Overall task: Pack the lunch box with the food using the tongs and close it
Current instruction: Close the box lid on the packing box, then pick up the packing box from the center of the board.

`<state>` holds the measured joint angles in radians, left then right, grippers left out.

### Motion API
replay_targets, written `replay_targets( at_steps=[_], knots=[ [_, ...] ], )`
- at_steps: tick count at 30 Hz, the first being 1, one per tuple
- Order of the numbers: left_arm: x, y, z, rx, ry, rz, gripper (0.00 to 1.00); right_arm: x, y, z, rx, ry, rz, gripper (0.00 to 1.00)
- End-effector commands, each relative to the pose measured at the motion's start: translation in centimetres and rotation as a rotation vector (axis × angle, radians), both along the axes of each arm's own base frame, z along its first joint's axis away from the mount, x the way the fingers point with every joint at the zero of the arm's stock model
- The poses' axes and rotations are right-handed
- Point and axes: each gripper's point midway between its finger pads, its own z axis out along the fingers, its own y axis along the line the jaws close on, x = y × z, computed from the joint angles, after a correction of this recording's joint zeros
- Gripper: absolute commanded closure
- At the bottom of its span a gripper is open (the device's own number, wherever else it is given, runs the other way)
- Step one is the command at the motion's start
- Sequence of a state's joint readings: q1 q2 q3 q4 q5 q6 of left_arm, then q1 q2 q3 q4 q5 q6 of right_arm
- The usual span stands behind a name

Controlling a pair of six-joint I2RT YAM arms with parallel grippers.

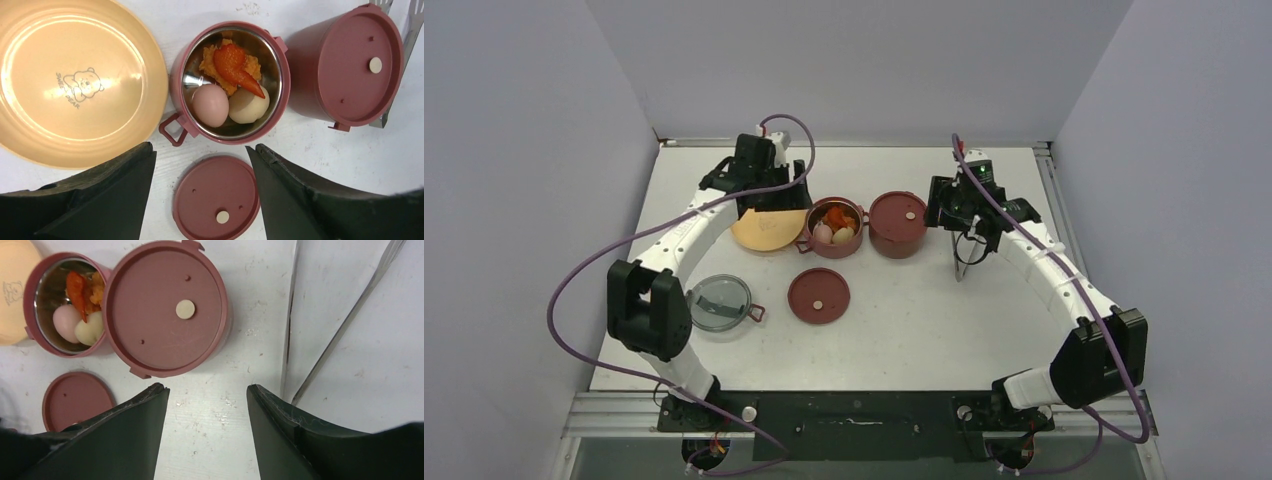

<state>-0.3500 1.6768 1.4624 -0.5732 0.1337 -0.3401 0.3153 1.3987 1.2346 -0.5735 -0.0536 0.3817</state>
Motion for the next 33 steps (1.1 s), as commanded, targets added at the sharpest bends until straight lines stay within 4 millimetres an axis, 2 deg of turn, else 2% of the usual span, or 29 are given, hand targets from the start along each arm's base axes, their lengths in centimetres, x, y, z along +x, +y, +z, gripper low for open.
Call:
replay_targets(
  at_steps=[1, 5, 8, 14, 17, 23, 30, 33],
  knots=[
    [2.3, -1.5, 2.6, -0.09, -0.1, -0.044, 0.29, 0.0, 0.7, 0.8, 0.054, -0.051, 0.0, 0.4],
    [4.8, -1.1, 1.4, -0.057, -0.098, -0.04, 0.32, -0.4, 1.0, -0.4, 0.082, -0.031, -0.001, 0.4],
    [6.9, -0.5, 0.2, -0.041, -0.068, -0.027, 0.41, -0.7, 1.4, -1.0, 0.1, -0.02, 0.008, 0.4],
    [9.4, -1.2, -1.4, -0.003, -0.073, -0.077, 0.46, -1.4, 0.9, -2.0, 0.084, 0.001, 0.004, 0.4],
    [9.9, -2.0, -2.6, 0.007, -0.043, -0.116, 0.5, -1.7, 0.6, -2.3, 0.071, 0.01, -0.002, 0.4],
    [9.1, -4.2, -5.3, 0.017, -0.002, -0.187, 0.5, -2.1, 0.2, -3.2, 0.061, 0.03, -0.009, 0.39],
    [9.0, -3.7, -8.4, 0.101, 0.04, -0.162, 0.5, -2.5, 0.3, -3.4, 0.07, 0.036, -0.004, 0.39],
    [8.9, -3.7, -9.0, 0.115, 0.05, -0.161, 0.52, -2.7, 0.2, -3.3, 0.065, 0.036, -0.005, 0.39]
  ],
)
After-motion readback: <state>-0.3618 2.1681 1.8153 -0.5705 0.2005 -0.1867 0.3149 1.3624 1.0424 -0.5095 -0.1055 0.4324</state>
